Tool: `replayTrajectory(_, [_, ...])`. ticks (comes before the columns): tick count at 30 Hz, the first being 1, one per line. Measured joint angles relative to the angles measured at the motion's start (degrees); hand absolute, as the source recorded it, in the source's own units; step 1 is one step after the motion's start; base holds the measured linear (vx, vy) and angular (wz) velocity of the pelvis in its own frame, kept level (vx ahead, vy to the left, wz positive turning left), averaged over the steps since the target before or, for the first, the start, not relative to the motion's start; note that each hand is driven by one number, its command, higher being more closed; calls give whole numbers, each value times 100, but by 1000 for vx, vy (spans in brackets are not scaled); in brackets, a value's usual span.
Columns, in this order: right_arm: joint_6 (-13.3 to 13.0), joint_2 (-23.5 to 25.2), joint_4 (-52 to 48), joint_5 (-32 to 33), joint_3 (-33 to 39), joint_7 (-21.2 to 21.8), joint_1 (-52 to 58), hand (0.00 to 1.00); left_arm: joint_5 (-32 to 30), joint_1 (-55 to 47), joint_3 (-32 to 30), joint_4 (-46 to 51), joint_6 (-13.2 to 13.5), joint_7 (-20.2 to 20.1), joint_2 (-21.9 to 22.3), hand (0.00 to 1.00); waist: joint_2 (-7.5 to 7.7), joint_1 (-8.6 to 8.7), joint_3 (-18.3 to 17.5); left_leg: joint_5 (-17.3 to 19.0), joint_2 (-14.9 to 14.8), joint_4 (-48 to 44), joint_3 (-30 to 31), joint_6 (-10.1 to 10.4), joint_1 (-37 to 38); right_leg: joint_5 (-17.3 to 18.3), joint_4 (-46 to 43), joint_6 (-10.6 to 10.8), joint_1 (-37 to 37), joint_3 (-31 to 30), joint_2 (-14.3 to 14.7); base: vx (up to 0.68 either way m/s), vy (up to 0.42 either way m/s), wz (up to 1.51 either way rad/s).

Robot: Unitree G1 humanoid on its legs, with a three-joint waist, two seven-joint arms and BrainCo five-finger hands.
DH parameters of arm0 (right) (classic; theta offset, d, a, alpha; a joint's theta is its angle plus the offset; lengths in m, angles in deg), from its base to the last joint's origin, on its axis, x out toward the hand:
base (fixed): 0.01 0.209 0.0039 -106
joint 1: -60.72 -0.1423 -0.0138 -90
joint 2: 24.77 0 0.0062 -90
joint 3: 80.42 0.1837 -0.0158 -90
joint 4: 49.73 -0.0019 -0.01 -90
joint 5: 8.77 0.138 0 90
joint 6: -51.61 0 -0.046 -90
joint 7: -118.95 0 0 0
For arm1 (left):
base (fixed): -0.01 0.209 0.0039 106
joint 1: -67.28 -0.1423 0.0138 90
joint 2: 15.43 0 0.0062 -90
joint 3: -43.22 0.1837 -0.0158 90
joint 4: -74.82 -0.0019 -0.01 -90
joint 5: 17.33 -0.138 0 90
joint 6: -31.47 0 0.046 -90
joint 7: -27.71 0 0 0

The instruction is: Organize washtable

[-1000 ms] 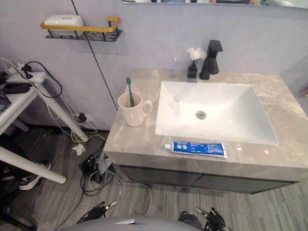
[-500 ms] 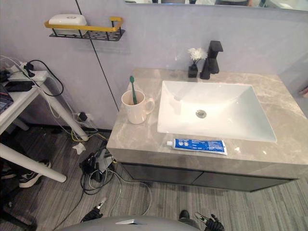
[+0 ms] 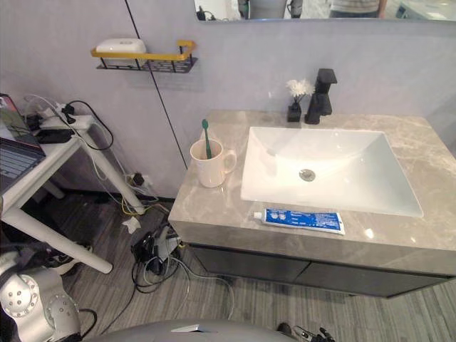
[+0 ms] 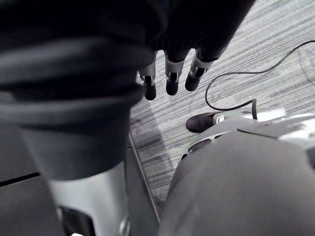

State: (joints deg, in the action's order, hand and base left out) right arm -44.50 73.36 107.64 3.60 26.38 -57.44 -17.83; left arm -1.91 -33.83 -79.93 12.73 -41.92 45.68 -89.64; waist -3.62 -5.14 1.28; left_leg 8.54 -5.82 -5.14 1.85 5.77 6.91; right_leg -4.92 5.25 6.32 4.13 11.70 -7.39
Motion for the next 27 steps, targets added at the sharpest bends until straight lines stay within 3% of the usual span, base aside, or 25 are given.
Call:
replayTrajectory(5, [1,47,1,3,247,96,40,0,-578,96,1248,1165,236,-163,-325,0,12,19,8,7,-21,-29,2,-8,-54,-1,36,-46,-5,14,19,-82,-12,1])
replayTrajectory(6, [5,44,2,3,246,114,66,0,-583,280,1899,1265,270,-311,-485,0,-4,12,0,4,-21,-24,27,-20,-66,-32,36,-40,2,37,19,-76,-14,7])
replayTrajectory(8, [4,40,1,3,237,141,67,0,-608,445,2601,1284,269,-521,-637,0,12,41,11,-6,-21,-22,34,-29,-78,-50,35,-47,-6,40,22,-58,-12,6])
replayTrajectory(9, [4,27,1,1,166,153,57,0,-691,553,3325,1283,263,-735,-835,0,14,148,10,-19,-21,-22,59,-38,-104,-74,35,-28,-13,64,22,-42,-11,6])
replayTrajectory(15, [9,-42,8,7,-116,238,32,0,-809,1474,5387,843,115,-1764,-1375,0,-25,317,-16,-45,-31,-30,22,-27,-187,-121,15,-61,-118,16,38,-6,-4,-2])
replayTrajectory(18, [15,-89,13,7,-272,255,-20,0,-1184,2001,6073,227,-142,-2150,-1429,0,-25,394,-16,-54,-31,-43,9,-17,-187,-125,-1,-63,-118,-1,38,0,0,0])
replayTrajectory(20, [24,-106,13,6,-335,256,-78,0,-1293,2070,6155,78,-261,-2256,-1433,0,-24,482,-17,-54,-31,-45,6,-17,-186,-126,-1,-63,-118,-4,38,0,0,0])
replayTrajectory(27, [37,-120,6,7,-385,260,-83,0,-2003,2764,6883,-612,-634,-2783,-1584,0,-8,488,-12,-53,-32,-40,-32,-17,-169,-132,-1,-61,-125,-75,42,-1,1,-2])
